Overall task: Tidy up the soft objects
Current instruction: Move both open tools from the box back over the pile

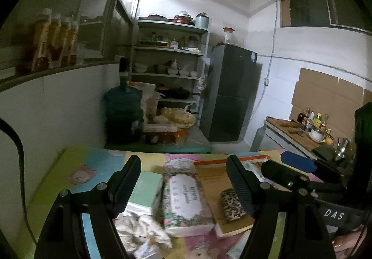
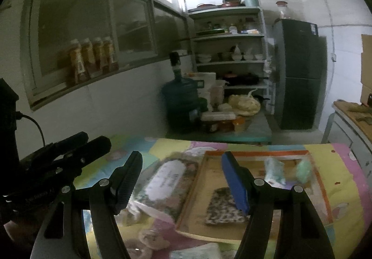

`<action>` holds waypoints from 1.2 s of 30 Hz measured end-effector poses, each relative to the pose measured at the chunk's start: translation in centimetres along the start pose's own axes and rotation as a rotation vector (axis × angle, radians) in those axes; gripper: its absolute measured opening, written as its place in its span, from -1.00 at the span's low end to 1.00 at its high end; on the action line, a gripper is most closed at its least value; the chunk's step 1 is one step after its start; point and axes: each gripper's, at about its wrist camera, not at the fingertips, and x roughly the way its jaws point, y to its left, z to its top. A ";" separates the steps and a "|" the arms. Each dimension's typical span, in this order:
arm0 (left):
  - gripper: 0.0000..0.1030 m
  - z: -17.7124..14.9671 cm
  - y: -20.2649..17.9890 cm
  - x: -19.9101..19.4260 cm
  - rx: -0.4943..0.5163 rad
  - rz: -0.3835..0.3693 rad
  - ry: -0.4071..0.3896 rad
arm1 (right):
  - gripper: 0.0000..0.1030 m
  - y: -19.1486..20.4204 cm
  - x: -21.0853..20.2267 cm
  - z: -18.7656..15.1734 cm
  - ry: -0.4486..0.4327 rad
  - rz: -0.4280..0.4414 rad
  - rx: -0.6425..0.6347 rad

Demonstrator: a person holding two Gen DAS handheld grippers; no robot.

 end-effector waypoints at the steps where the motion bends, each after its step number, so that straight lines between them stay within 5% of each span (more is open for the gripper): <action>1: 0.46 0.1 0.3 -0.4 -0.003 0.007 -0.005 | 0.40 0.4 0.0 0.0 0.001 0.004 -0.003; 26: 0.46 -0.4 4.7 -12.9 0.011 0.144 -0.094 | 0.40 10.6 -3.1 -1.5 -0.010 0.116 -0.092; 36: 0.46 -4.2 6.9 -12.2 0.008 0.077 -0.048 | 0.40 11.0 -3.2 -4.6 0.019 0.064 -0.065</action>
